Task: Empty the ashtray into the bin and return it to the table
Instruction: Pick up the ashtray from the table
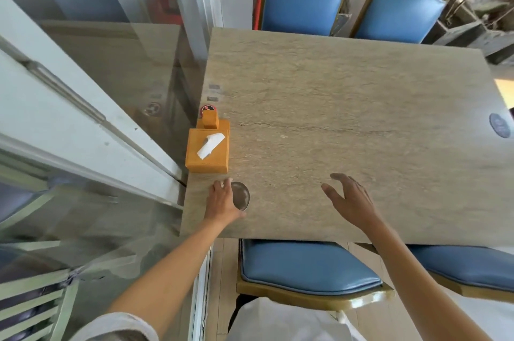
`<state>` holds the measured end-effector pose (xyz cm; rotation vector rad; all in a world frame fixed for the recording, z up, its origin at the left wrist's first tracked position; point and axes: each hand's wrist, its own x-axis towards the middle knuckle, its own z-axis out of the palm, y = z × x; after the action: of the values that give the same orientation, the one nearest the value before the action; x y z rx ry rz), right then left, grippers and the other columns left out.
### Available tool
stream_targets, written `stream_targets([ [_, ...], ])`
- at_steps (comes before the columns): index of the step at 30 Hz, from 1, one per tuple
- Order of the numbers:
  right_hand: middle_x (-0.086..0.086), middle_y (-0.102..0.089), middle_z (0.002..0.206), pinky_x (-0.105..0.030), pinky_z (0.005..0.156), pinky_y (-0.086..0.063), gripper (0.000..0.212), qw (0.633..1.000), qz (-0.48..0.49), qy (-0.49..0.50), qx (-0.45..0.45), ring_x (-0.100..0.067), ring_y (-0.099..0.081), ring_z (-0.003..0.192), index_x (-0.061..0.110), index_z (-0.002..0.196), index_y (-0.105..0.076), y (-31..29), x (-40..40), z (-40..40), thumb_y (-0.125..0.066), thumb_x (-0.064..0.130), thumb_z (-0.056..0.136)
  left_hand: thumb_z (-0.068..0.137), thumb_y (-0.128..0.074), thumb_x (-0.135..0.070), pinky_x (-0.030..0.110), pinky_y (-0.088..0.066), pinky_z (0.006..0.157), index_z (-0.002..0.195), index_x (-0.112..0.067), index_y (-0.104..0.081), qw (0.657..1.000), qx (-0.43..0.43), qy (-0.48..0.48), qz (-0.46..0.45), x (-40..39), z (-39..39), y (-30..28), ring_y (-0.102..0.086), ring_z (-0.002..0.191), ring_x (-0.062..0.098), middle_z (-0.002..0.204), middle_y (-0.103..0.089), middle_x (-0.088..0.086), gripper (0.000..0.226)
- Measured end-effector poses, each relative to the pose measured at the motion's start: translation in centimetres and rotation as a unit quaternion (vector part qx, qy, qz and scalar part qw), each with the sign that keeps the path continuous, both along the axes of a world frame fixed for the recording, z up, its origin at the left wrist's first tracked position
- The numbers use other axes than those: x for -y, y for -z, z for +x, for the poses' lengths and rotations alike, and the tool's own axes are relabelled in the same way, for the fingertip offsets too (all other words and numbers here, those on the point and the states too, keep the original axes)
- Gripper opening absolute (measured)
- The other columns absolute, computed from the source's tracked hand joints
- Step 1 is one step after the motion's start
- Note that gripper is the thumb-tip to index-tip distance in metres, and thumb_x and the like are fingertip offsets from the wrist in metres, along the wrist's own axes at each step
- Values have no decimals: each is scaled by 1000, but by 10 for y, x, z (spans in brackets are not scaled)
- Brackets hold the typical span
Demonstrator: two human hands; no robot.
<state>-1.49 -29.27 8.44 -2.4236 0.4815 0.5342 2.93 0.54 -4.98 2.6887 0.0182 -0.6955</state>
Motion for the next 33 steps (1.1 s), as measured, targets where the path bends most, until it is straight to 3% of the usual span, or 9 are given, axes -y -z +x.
stream_targets([
  [7, -8, -51, 153, -39, 112, -35, 53, 999, 33, 14, 5, -29, -45, 142, 14, 146, -51, -16, 0, -16, -54, 43, 103, 55, -88, -46, 37, -47, 103, 144, -25, -36, 988, 91, 31, -125, 33, -6, -54, -39, 124, 26, 133, -38, 7, 105],
  [10, -4, -60, 144, -41, 112, -43, 49, 991, 111, 61, 33, -25, -55, 134, 17, 140, -58, -18, 3, -20, -55, 46, 101, 57, -87, -50, 34, -44, 105, 147, -25, -37, 976, 134, 57, -159, 54, -14, -80, -40, 125, 23, 132, -40, 6, 105],
  [13, 4, -69, 123, -43, 108, -49, 40, 969, 216, 111, 54, -18, -62, 122, 19, 129, -65, -24, 7, -28, -54, 46, 102, 60, -85, -53, 29, -43, 103, 150, -25, -35, 966, 160, 84, -184, 77, -29, -108, -38, 128, 19, 135, -39, 2, 106],
  [17, -5, -75, 119, -43, 102, -55, 40, 902, 389, 177, 56, -23, -69, 114, 11, 121, -70, -37, 14, -45, -48, 41, 106, 57, -84, -59, 28, -42, 105, 152, -20, -29, 953, 174, 89, -234, 111, -53, -143, -38, 131, 18, 142, -41, 2, 116],
  [21, -3, -75, 93, -39, 83, -56, 54, 837, 494, 234, 19, -20, -69, 89, 13, 103, -77, -47, 38, -76, -39, 52, 106, 55, -88, -61, 16, -35, 102, 152, -20, -26, 945, 166, 81, -271, 151, -84, -169, -41, 133, 13, 145, -42, 0, 122],
  [25, -14, -75, 115, -38, 80, -60, 66, 770, 572, 283, 13, -27, -71, 102, 10, 123, -74, -52, 79, -117, -41, 62, 101, 52, -91, -62, 15, -36, 102, 152, -26, -21, 938, 157, 108, -290, 203, -119, -189, -43, 133, 7, 147, -42, -6, 127],
  [28, -15, -77, 113, -35, 69, -64, 64, 706, 629, 323, 21, -24, -77, 94, 7, 127, -71, -58, 116, -157, -44, 59, 102, 53, -91, -62, 16, -34, 106, 154, -28, -19, 933, 139, 139, -303, 248, -149, -203, -39, 136, 4, 151, -40, -9, 129],
  [31, -17, -75, 119, -38, 74, -64, 65, 644, 666, 373, 38, -28, -76, 97, 7, 121, -75, -59, 157, -199, -47, 61, 100, 54, -89, -64, 23, -38, 112, 155, -29, -20, 926, 128, 176, -310, 297, -178, -211, -38, 140, 3, 154, -39, -11, 128],
  [33, -18, -73, 125, -41, 85, -61, 68, 609, 684, 398, 49, -30, -75, 103, 6, 122, -75, -57, 184, -227, -49, 64, 97, 55, -87, -68, 28, -40, 115, 156, -30, -20, 919, 114, 208, -315, 330, -196, -212, -39, 142, 3, 156, -39, -12, 127],
])
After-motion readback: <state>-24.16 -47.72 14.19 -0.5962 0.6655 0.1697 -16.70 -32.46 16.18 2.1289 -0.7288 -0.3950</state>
